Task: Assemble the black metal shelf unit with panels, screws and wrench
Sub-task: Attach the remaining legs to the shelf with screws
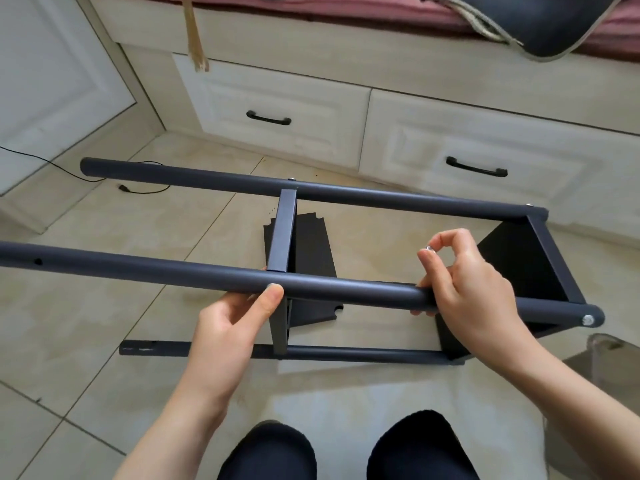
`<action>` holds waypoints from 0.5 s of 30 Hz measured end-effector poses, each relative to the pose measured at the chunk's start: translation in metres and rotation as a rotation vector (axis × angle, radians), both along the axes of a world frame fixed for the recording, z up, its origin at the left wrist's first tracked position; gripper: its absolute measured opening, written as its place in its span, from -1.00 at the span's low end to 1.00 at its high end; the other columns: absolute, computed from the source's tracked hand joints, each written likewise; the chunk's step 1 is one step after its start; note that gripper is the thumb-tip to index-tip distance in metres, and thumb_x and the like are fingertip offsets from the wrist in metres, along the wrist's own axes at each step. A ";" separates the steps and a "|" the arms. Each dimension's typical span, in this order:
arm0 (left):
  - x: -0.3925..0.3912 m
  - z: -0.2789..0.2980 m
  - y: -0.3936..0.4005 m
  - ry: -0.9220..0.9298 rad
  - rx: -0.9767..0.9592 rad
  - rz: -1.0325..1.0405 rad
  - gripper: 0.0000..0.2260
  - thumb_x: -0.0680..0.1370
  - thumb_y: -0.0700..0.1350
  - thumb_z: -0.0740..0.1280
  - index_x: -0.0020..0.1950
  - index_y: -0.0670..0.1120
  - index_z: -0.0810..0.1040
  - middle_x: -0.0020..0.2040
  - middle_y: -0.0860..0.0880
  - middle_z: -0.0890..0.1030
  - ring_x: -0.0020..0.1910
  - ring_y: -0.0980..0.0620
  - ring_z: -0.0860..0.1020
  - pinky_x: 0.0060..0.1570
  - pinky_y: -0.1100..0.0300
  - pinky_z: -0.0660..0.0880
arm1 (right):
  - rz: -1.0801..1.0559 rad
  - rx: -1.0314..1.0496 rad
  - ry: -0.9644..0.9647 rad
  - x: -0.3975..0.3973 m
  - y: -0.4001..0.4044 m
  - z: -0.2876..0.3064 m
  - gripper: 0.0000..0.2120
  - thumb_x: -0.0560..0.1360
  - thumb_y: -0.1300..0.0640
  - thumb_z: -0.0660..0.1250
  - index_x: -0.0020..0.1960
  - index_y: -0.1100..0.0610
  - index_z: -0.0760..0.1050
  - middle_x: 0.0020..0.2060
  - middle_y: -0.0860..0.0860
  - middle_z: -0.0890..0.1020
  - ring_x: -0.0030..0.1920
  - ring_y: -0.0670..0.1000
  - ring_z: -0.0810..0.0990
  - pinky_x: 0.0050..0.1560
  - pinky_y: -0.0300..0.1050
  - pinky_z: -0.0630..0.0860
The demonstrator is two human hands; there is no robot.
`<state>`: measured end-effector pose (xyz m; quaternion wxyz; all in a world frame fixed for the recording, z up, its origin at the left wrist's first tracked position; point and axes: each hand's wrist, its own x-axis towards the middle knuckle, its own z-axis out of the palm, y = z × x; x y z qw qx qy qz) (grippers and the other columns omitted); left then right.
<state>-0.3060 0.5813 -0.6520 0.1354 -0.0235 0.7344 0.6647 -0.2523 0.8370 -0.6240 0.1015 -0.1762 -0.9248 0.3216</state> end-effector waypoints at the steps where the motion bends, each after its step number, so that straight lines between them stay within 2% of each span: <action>1: 0.001 0.004 -0.001 0.022 -0.080 0.021 -0.46 0.29 0.32 0.42 0.11 0.00 0.69 -0.01 0.21 0.72 0.04 0.35 0.62 0.03 0.39 0.42 | 0.002 -0.001 -0.001 0.000 -0.001 0.000 -0.83 0.58 -0.13 0.09 0.08 -0.06 0.28 -0.48 -0.12 0.63 -0.37 -0.20 0.61 -0.17 -0.06 0.46; 3: 0.002 0.013 -0.004 0.084 -0.299 0.104 -0.49 0.25 0.40 0.39 -0.05 0.04 0.73 -0.14 0.25 0.71 -0.06 0.32 0.64 -0.09 0.37 0.43 | 0.003 0.008 -0.007 0.002 -0.002 0.000 -0.82 0.57 -0.14 0.08 0.07 -0.06 0.28 -0.48 -0.13 0.63 -0.35 -0.15 0.62 -0.15 -0.04 0.47; 6: 0.001 0.029 -0.012 0.158 -0.677 0.130 -0.48 0.20 0.53 0.32 -0.35 0.09 0.68 -0.37 0.23 0.65 -0.21 0.15 0.63 -0.16 0.16 0.51 | 0.012 0.021 -0.023 0.004 -0.004 -0.001 -0.85 0.59 -0.13 0.09 0.06 -0.07 0.26 -0.47 -0.13 0.63 -0.34 -0.12 0.62 -0.18 -0.05 0.45; 8: -0.001 0.040 -0.017 0.233 -0.920 0.126 -0.51 0.21 0.56 0.33 -0.37 0.14 0.62 -0.49 0.16 0.58 -0.30 0.06 0.58 -0.25 0.14 0.51 | 0.017 0.030 -0.035 0.005 -0.005 -0.002 -0.86 0.60 -0.12 0.11 0.06 -0.07 0.26 -0.45 -0.13 0.63 -0.33 -0.11 0.63 -0.21 -0.07 0.44; 10: -0.006 0.050 -0.019 0.409 -1.090 0.129 -0.45 0.20 0.52 0.39 -0.41 0.01 0.50 -0.57 0.07 0.47 -0.41 0.03 0.47 -0.39 0.21 0.36 | 0.024 0.039 -0.046 0.007 -0.007 -0.002 -0.84 0.59 -0.13 0.10 0.07 -0.07 0.26 -0.43 -0.12 0.64 -0.33 -0.08 0.63 -0.19 -0.05 0.49; 12: -0.013 0.060 -0.020 0.644 -1.168 0.050 -0.47 0.20 0.43 0.45 -0.40 0.02 0.34 -0.52 0.11 0.39 -0.43 0.04 0.38 -0.43 0.25 0.22 | 0.027 0.044 -0.049 0.008 -0.007 -0.002 -0.79 0.57 -0.16 0.07 0.07 -0.06 0.27 -0.42 -0.11 0.65 -0.32 -0.02 0.64 -0.15 0.00 0.52; 13: -0.019 0.066 -0.019 0.712 -1.173 -0.026 -0.49 0.20 0.39 0.47 -0.34 0.06 0.31 -0.44 0.14 0.38 -0.38 0.02 0.37 -0.43 0.24 0.21 | 0.025 0.049 -0.049 0.008 -0.007 -0.002 -0.79 0.56 -0.16 0.06 0.07 -0.05 0.27 -0.42 -0.11 0.65 -0.30 0.00 0.64 -0.14 0.01 0.51; 15: -0.034 0.075 -0.018 0.705 -1.160 -0.225 -0.51 0.20 0.37 0.49 -0.18 0.11 0.34 -0.26 0.19 0.40 -0.20 0.03 0.40 -0.36 0.13 0.28 | 0.021 0.055 -0.046 0.007 -0.006 -0.002 -0.81 0.58 -0.15 0.08 0.07 -0.05 0.27 -0.43 -0.12 0.64 -0.30 0.00 0.64 -0.15 0.00 0.50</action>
